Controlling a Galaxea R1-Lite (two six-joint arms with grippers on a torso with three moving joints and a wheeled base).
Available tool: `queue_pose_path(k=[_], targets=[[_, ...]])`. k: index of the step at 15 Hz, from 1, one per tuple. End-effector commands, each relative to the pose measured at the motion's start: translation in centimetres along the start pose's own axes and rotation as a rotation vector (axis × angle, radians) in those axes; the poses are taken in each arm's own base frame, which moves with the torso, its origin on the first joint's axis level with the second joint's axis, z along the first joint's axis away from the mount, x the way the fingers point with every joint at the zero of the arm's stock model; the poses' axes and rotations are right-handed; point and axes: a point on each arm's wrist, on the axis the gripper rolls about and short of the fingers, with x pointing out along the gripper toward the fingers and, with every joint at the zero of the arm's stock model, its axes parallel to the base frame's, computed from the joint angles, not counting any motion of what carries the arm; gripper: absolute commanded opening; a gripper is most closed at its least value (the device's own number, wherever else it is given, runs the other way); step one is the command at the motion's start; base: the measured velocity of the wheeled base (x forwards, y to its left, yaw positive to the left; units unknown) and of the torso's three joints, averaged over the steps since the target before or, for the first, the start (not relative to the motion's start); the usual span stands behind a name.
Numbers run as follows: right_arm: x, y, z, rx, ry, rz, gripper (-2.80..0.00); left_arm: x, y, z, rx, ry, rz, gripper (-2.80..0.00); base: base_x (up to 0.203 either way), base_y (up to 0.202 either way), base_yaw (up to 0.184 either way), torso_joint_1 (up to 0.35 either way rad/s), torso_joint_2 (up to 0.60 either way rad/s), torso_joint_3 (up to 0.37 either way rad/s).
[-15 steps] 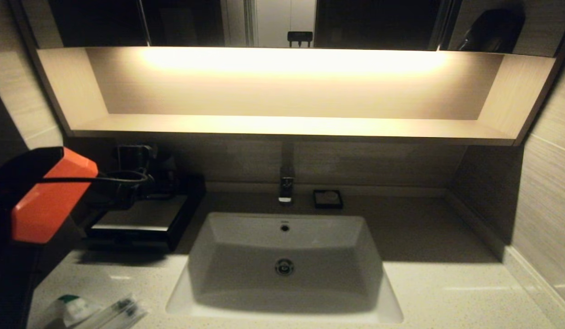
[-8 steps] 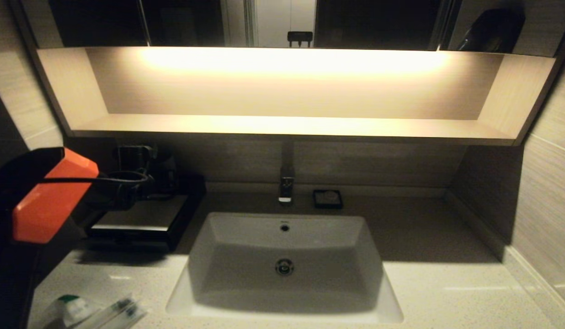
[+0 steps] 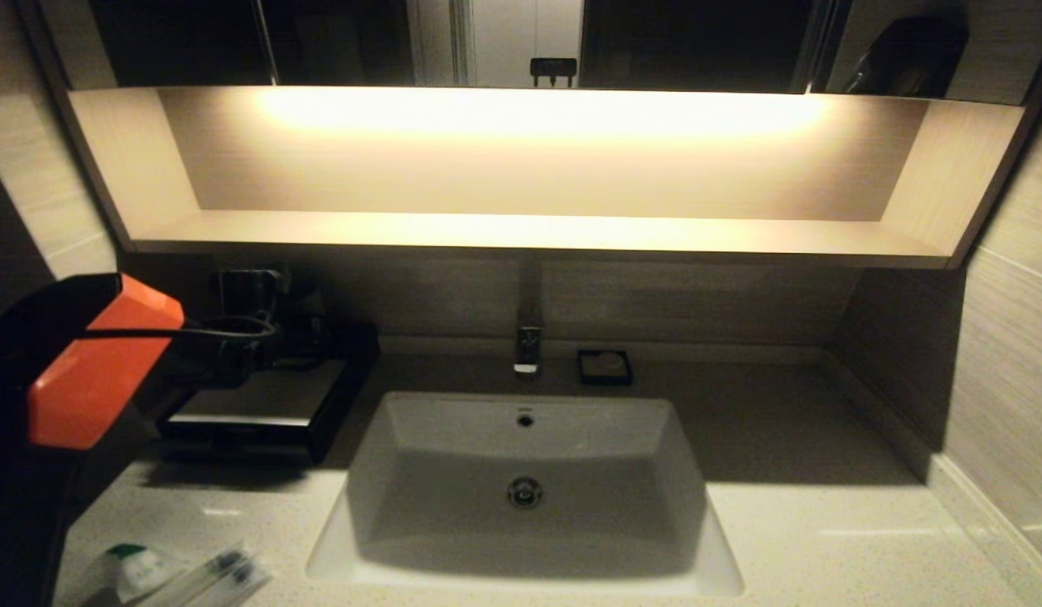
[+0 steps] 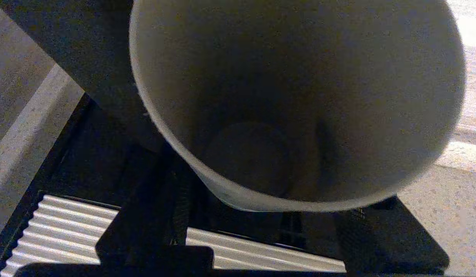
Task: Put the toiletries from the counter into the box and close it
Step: Place the cup on the storage box
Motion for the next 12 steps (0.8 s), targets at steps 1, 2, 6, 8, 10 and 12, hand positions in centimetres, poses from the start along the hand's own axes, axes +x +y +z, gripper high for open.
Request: queue_pose_path(k=[1,2,6,8,10,12], targets=[[0.00,0.00,-0.01,0.000,0.000,0.000,-2.80,0.14,0.02,-0.16,0.000,0.002,0.001,0.00,0.000,0.000,0.000,0.000,0.00,0.000],[0.00,0.00,-0.01,0.000,0.000,0.001,-2.80,0.18,0.02,-0.21,0.001,0.002,0.001,0.00,0.000,0.000,0.000,0.000,0.00,0.000],[0.00,0.00,-0.01,0.000,0.000,0.000,-2.80,0.15,0.09,-0.09,-0.001,-0.002,0.001,0.00,0.000,0.000,0.000,0.000,0.00,0.000],[0.00,0.00,-0.01,0.000,0.000,0.000,-2.80,0.02,0.09,0.10,-0.001,-0.006,0.001,0.00,0.000,0.000,0.000,0.000,0.00,0.000],[0.00,0.00,-0.01,0.000,0.000,0.000,-2.80,-0.26,0.16,0.36,-0.008,-0.009,0.002,0.00,0.000,0.000,0.000,0.000,0.00,0.000],[0.00,0.00,-0.01,0.000,0.000,0.000,-2.80,-0.48,0.11,0.43,-0.009,-0.007,0.001,0.00,0.000,0.000,0.000,0.000,0.00,0.000]])
